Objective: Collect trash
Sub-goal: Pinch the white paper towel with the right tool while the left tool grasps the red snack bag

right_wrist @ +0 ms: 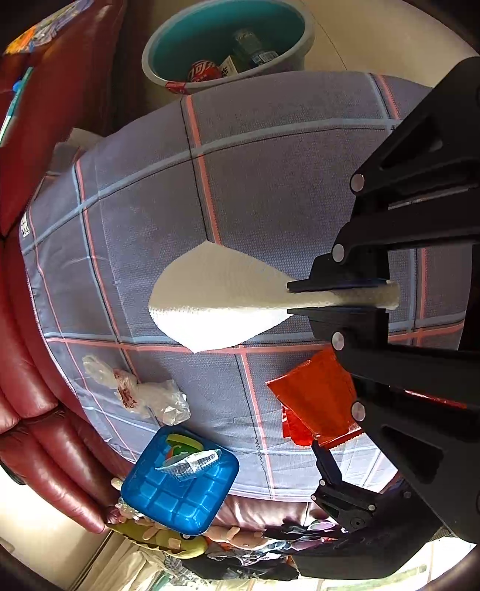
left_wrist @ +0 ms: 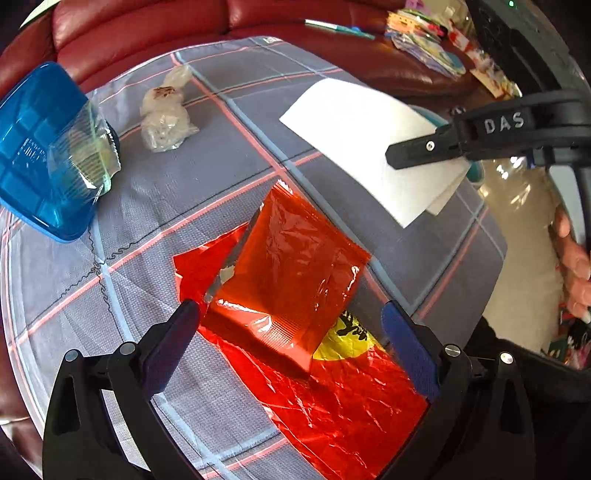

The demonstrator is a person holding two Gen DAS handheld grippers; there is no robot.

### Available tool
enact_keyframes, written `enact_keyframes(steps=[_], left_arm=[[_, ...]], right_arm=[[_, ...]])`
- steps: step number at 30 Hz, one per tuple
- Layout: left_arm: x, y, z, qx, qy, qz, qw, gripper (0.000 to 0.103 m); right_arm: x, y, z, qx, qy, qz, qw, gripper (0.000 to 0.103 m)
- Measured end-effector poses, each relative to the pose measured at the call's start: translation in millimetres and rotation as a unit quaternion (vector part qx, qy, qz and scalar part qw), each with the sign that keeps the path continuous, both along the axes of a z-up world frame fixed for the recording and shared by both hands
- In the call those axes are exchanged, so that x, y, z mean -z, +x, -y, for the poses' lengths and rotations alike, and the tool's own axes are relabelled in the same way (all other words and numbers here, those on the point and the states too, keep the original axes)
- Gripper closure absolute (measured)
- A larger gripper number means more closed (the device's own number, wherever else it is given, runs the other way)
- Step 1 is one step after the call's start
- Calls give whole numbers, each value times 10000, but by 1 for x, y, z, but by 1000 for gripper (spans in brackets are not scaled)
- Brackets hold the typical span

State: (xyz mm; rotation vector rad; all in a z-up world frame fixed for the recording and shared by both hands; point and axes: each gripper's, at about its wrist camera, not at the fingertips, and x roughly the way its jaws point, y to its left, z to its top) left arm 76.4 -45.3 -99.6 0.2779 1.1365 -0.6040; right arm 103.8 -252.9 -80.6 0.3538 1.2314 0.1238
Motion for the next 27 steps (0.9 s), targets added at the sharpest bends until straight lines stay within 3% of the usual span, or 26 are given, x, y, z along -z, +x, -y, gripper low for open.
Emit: enact_keyframes(steps=[4, 9, 12, 15, 17, 19, 27], left_arm=[[9, 2, 3, 17, 335, 75, 9994, 8], [-5, 1, 6, -23, 395, 239, 9989, 13], [-10, -3, 12, 203, 437, 304, 9984, 13], [1, -8, 26, 523, 782, 305, 9951, 14], [11, -6, 30, 581, 853, 148, 9945, 40], [9, -1, 30, 453, 694, 97, 9965, 52], [-21, 18, 30, -175, -55, -39, 9998, 52]], right_arm=[[1, -4, 9, 49, 97, 19, 9999, 95], [0, -7, 22, 126, 222, 69, 9996, 93], [2, -8, 29, 165, 283, 73, 9994, 93], [3, -9, 35, 200, 337, 76, 9992, 93], [3, -11, 39, 215, 367, 98, 9990, 93], [3, -12, 43, 245, 407, 105, 9988, 93], [2, -18, 63, 381, 559, 215, 9975, 93]])
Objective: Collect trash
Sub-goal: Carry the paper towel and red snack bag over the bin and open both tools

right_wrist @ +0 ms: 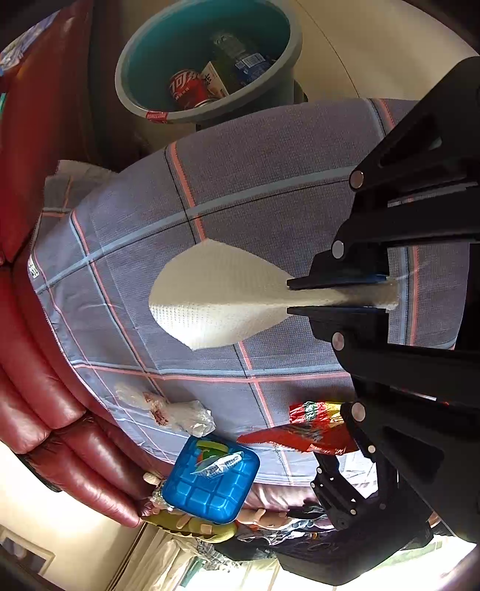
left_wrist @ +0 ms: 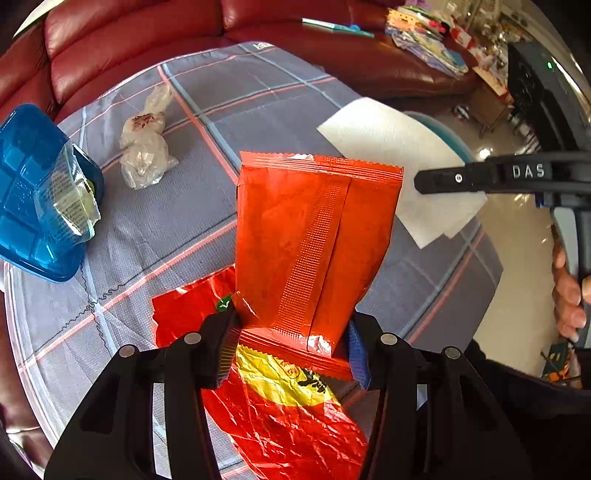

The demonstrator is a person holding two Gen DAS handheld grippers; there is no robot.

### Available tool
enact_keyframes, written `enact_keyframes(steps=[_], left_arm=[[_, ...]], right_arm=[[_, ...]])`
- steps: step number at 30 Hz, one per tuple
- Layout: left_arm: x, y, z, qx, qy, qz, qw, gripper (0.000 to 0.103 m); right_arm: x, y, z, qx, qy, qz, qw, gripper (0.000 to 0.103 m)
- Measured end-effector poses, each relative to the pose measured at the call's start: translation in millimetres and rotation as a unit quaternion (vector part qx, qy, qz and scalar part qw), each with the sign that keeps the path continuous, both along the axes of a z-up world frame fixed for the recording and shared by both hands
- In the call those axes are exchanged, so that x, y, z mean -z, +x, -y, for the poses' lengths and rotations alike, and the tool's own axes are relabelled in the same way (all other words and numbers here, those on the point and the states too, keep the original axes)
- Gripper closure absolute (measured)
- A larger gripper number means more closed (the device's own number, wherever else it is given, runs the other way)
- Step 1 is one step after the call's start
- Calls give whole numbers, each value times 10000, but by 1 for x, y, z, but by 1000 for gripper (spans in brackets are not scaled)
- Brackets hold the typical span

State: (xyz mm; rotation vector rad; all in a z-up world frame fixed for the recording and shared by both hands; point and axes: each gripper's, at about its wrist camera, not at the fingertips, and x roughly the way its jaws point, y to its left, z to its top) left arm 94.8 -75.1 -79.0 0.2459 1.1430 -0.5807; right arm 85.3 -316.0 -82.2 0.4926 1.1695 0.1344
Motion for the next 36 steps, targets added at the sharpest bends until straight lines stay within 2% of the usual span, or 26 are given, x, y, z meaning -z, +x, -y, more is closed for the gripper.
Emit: enact_keyframes(steps=[8, 14, 27, 36], left_arm=[[-25, 10, 14, -389, -370, 104, 9985, 52], [-37, 13, 45, -309, -561, 142, 9978, 52], [-50, 26, 176, 549, -789, 64, 9953, 52], [-24, 29, 279, 1230, -704, -217, 9897, 52]], right_arm=[[-10, -3, 31, 217, 91, 129, 9996, 93], [-25, -6, 68, 448, 89, 321, 9984, 93], [-53, -35, 200, 1481, -58, 633, 9869, 93], [-33, -54, 264, 1961, 7, 462, 9795, 93]])
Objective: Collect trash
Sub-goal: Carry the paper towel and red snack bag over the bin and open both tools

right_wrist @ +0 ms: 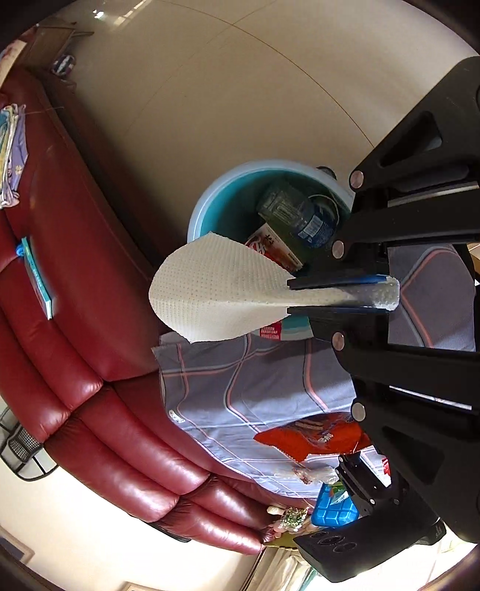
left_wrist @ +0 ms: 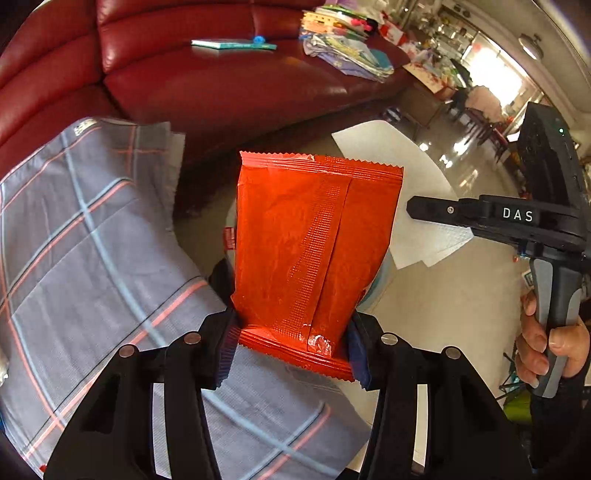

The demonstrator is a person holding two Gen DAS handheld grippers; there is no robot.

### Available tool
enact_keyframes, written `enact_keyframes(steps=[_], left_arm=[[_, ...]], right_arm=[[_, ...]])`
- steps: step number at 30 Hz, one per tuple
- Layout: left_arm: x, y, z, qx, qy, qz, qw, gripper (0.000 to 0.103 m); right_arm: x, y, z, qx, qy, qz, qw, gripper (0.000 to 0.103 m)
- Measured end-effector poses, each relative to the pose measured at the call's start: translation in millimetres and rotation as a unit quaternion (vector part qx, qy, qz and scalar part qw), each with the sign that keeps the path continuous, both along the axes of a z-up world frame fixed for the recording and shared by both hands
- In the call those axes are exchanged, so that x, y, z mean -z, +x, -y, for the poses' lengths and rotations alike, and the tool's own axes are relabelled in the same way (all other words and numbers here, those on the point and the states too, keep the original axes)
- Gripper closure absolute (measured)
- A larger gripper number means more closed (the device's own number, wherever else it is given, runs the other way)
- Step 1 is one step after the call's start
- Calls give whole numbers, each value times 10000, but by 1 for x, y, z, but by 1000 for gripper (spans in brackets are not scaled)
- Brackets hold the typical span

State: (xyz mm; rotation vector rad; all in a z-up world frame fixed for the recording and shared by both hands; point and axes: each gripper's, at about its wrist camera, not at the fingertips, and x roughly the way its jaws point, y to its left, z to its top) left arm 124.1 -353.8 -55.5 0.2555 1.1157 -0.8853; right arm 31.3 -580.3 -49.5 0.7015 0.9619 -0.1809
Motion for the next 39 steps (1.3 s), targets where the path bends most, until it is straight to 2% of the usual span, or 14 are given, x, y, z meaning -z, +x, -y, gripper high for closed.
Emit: enact_keyframes(steps=[6, 14, 16, 17, 19, 33, 35, 36, 37, 38, 39], left_arm=[[30, 5, 49, 275, 133, -229, 9993, 52], [59, 18, 76, 355, 308, -445, 9979, 50], [63, 19, 79, 320, 365, -426, 9979, 31], [63, 20, 79, 277, 385, -361, 9982, 27], [62, 20, 80, 190, 391, -267, 9987, 9], [40, 25, 40, -215, 206, -205, 9993, 4], [36, 26, 34, -249, 178, -203, 9993, 4], [34, 26, 32, -273, 170, -189, 9993, 4], [32, 26, 30, -288, 156, -172, 9993, 4], [31, 26, 28, -290, 137, -163, 9994, 4], [30, 26, 26, -290, 126, -165, 9994, 4]], right_arm=[[12, -3, 22, 135, 28, -166, 9998, 93], [18, 3, 36, 203, 12, -290, 9994, 93], [21, 5, 39, 205, 29, -323, 9993, 93], [23, 7, 39, 203, 41, -341, 9992, 93], [26, 11, 38, 196, 50, -374, 9991, 93], [41, 36, 20, -32, 138, -531, 9985, 91], [44, 39, 16, -115, 169, -572, 9982, 83], [45, 41, 14, -173, 172, -593, 9979, 63], [46, 43, 11, -213, 211, -599, 9978, 36], [46, 44, 9, -210, 219, -587, 9978, 29], [46, 45, 7, -203, 182, -566, 9980, 29]])
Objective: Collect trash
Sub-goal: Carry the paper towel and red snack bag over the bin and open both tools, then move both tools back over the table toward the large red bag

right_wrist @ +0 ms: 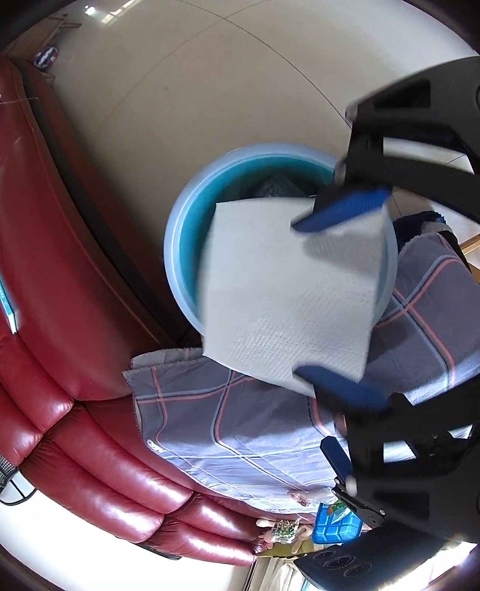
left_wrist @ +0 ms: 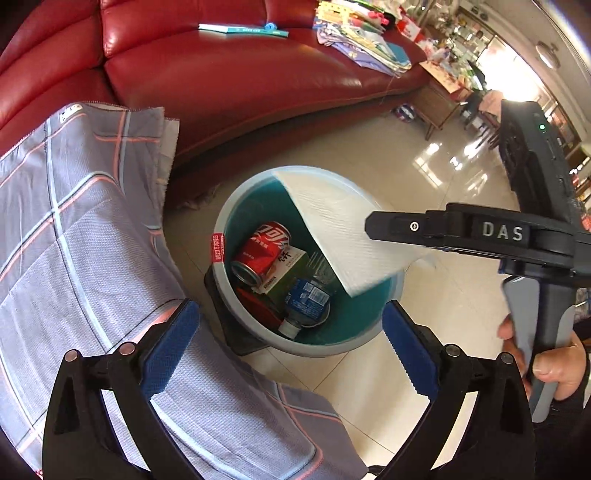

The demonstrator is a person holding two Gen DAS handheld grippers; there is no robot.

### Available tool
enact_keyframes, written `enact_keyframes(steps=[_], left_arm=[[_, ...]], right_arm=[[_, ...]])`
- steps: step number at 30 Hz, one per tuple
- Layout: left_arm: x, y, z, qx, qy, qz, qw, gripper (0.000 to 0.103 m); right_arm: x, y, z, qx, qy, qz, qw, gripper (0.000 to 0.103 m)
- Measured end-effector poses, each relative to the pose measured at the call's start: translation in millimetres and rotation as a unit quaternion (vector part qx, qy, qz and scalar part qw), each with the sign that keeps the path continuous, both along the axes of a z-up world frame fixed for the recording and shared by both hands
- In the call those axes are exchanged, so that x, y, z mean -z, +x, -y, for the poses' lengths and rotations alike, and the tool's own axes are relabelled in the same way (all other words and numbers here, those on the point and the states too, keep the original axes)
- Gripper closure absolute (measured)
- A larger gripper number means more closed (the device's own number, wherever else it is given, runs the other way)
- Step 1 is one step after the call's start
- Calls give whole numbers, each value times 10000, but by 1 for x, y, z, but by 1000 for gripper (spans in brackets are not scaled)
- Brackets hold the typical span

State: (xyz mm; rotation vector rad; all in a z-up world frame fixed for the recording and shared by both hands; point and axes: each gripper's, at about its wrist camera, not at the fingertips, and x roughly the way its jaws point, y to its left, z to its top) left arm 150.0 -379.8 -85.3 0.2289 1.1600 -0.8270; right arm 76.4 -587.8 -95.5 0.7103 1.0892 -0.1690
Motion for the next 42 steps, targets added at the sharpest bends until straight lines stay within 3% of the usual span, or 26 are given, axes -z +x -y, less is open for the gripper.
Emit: enact_keyframes(steps=[12, 25, 30, 42], left_arm=[[-3, 0, -16, -43, -91, -97, 9999, 4], [-12, -4, -56, -261, -267, -136, 9992, 4], [-18, -11, -92, -484, -246, -87, 9985, 4], [-31, -37, -224, -1414, -172, 96, 9898, 4]], right_arm=[[7, 1, -6, 170, 200, -276, 9993, 17], [-5, -5, -26, 198, 24, -429, 9989, 15], [-15, -2, -54, -15, -55, -390, 9992, 15], [-31, 1, -161, -849, -274, -389, 9953, 15]])
